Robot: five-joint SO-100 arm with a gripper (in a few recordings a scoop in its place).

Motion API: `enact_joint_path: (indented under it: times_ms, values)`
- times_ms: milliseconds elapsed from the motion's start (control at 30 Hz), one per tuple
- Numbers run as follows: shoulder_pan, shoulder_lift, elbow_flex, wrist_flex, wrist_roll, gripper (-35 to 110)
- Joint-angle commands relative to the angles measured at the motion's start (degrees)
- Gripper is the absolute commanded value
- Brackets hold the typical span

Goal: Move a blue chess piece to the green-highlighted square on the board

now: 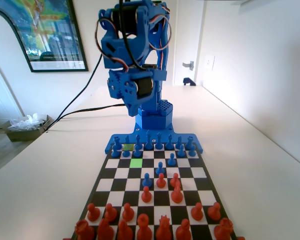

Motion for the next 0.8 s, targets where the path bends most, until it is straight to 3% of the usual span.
enact_joint_path:
  times_ms: [0, 233, 767]
  values:
    - [2.8, -0.4, 0.4, -1.8, -0.8, 1]
    - [4.1, -3.3, 0.1, -2.7, -2.0, 1]
    - [5.9, -4.0, -4.7, -3.3, -16.1, 1]
